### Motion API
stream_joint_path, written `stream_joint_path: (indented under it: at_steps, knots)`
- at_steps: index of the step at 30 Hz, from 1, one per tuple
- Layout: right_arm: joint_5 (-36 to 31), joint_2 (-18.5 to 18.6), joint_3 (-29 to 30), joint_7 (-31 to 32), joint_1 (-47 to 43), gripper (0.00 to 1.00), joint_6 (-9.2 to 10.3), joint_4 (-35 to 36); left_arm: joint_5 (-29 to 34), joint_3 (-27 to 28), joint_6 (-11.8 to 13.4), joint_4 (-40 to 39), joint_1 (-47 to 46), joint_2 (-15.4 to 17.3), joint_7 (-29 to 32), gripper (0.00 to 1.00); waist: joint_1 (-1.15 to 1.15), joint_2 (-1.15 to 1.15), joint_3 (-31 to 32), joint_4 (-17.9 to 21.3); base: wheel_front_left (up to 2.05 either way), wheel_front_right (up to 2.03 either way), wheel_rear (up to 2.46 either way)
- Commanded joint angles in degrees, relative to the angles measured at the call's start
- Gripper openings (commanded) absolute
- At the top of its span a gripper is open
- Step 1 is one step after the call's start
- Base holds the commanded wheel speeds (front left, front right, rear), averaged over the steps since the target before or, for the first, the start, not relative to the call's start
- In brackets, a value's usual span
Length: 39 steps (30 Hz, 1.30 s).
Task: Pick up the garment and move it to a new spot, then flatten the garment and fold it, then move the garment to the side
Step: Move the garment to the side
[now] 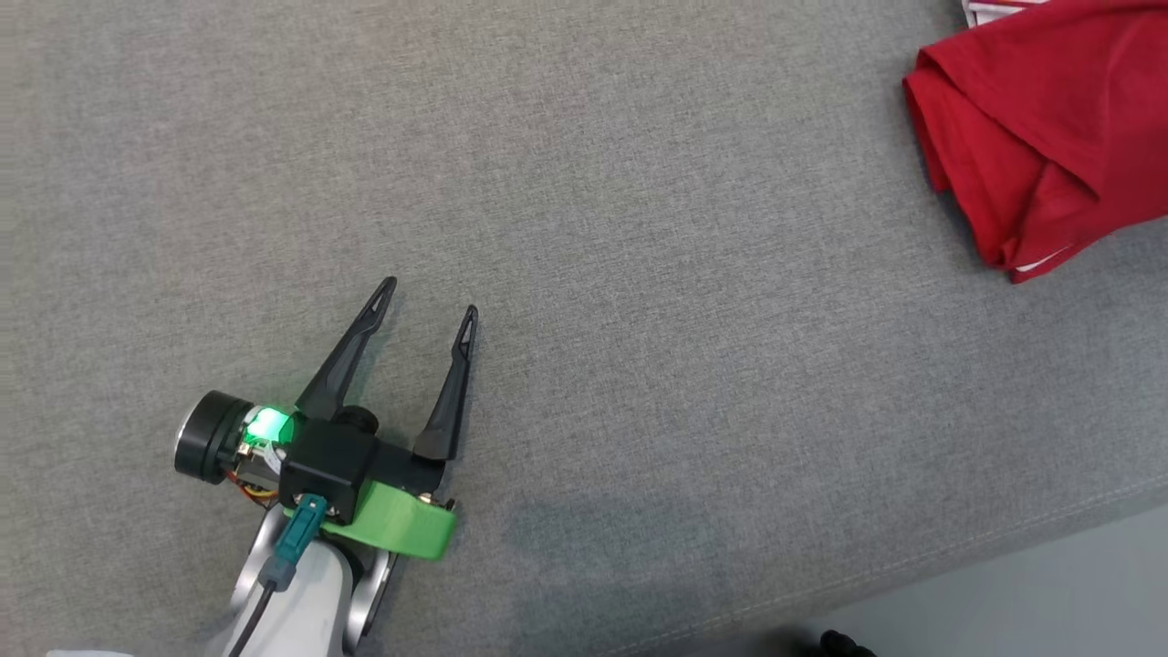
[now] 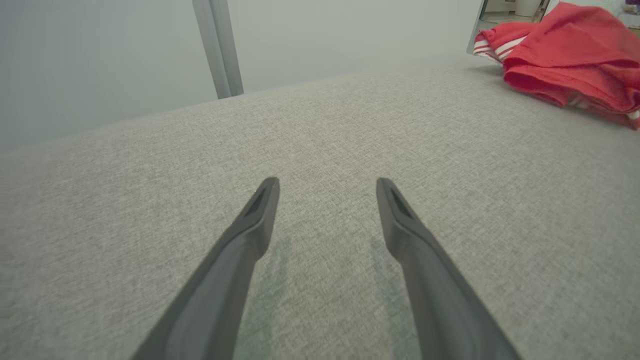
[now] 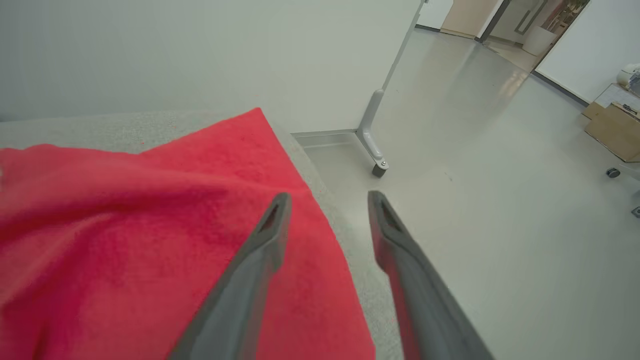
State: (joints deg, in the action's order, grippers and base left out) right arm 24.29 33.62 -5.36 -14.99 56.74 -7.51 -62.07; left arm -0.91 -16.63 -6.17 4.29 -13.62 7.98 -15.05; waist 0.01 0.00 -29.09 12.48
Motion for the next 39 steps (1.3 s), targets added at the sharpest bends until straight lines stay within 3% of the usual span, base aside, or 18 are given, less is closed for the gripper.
stream_joint_path:
  at_steps: [1,9,14,19,28,39]
  knots:
    - [-1.62,-0.31,0.7,-0.24,0.2,1.0,0.05,-0.33,-0.36,-0.01,0.22,0.31,-0.64,-0.22,-0.13,1.0,-0.01,0.0,1.34,-1.21,0.0,0.0,0.0]
    - [-10.86,-8.51,6.84,-0.22,-9.13,1.0,0.05,6.36,-2.6,0.63,1.59,2.09,2.49,-2.75,-0.13,1.0,-0.01,0.0,8.51,-5.06,0.0,0.0,0.0]
    - [-10.25,-15.74,6.77,-0.21,-17.48,1.0,0.05,11.65,-4.57,1.62,2.5,2.98,5.37,-3.94,-0.12,1.0,-0.01,0.0,13.66,-7.82,0.0,0.0,0.0]
    - [-7.63,-20.26,3.01,-0.21,-24.18,1.0,0.05,17.76,-5.55,2.59,3.45,2.73,8.55,-4.62,-0.13,1.0,-0.01,0.0,18.23,-10.14,0.0,0.0,0.0]
    - [-5.3,-23.45,-2.37,-0.21,-34.9,1.0,0.05,32.5,-7.6,3.54,4.88,1.68,13.56,-5.04,-0.13,1.0,-0.01,0.0,25.81,-13.11,0.0,0.0,0.0]
    - [-8.71,-25.0,-0.57,-0.21,-50.52,1.0,0.05,50.75,-12.04,3.44,7.78,1.12,17.56,-5.05,-0.13,1.0,-0.01,0.0,31.23,-15.39,0.0,0.0,0.0]
